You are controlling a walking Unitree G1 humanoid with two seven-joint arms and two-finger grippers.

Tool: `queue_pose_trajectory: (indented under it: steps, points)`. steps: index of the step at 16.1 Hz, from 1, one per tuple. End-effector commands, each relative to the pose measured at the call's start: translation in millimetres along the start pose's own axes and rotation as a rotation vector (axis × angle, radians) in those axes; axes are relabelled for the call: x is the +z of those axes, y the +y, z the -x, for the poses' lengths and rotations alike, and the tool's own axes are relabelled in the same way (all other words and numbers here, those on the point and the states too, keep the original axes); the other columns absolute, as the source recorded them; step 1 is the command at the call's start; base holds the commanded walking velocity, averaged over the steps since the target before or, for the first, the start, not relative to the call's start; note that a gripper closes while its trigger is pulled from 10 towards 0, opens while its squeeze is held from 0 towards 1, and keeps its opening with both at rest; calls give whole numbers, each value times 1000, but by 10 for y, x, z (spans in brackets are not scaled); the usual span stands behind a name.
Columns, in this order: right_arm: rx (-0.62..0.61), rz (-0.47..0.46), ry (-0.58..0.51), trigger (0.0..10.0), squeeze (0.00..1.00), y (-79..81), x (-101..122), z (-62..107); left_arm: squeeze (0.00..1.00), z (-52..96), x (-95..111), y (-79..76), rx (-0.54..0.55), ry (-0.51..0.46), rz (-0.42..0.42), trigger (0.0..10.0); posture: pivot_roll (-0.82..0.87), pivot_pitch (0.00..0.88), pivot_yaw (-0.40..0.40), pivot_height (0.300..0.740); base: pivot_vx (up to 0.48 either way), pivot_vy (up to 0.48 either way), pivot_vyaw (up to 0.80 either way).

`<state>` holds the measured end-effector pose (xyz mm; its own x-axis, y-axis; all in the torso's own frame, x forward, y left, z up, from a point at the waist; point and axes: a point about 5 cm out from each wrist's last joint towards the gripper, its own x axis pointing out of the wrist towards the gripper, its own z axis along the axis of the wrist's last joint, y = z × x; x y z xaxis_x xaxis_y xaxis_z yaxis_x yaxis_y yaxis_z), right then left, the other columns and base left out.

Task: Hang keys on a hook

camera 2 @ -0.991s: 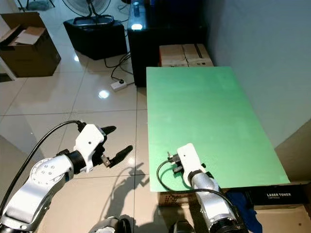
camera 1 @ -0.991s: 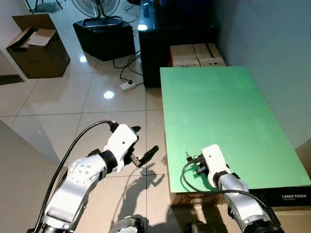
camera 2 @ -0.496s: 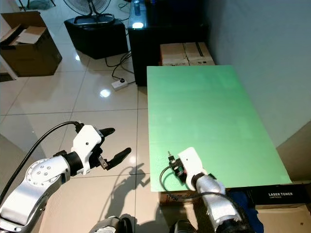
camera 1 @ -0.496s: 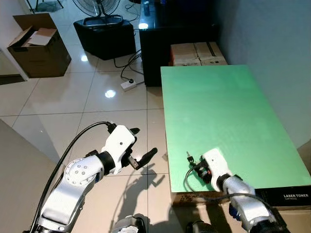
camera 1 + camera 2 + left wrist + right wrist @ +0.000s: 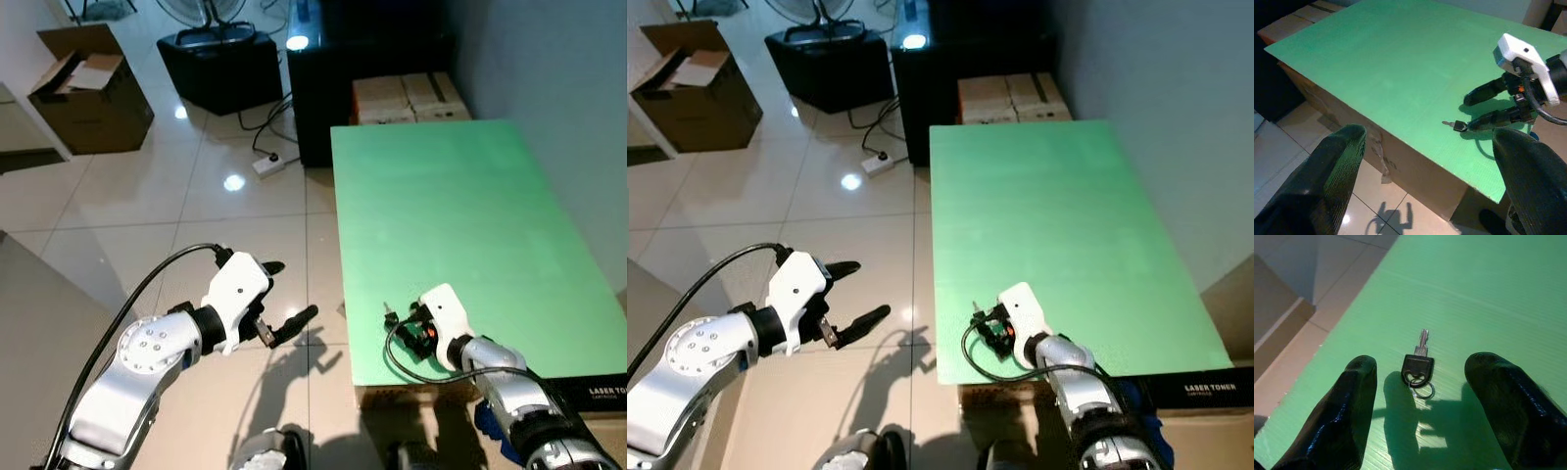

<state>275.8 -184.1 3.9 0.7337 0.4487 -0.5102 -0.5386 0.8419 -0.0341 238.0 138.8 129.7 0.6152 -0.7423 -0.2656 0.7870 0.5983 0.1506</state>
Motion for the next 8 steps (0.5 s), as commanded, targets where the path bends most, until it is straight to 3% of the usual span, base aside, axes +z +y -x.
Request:
queue_pose_trajectory:
  steps: [1, 4, 5, 6, 7, 8]
  points:
    - [15, 31, 18, 10000, 0, -17, -5, -2, 0, 45, -4, -4, -10, 12, 6, 10000, 44, 159, 126, 740, 0, 0, 0]
    - [35, 36, 63, 10000, 0, -41, -14, -23, 0, 52, -3, -6, -19, 17, 13, 10000, 42, 154, 124, 740, 0, 0, 0]
    - [56, 36, 82, 8118, 0, -35, -24, -28, 0, 52, 2, -7, -25, 19, 12, 10000, 41, 153, 124, 740, 0, 0, 0]
    - [68, 37, 95, 3882, 0, -31, -30, -32, 0, 53, 6, -5, -26, 18, 13, 10000, 40, 149, 122, 740, 0, 0, 0]
    - [72, 37, 101, 2549, 0, -31, -33, -37, 0, 53, 8, -2, -26, 18, 16, 10000, 40, 149, 122, 740, 0, 0, 0]
    - [80, 34, 110, 0, 0, -30, -38, -43, 0, 56, 11, 3, -24, 18, 17, 10000, 43, 148, 120, 740, 0, 0, 0]
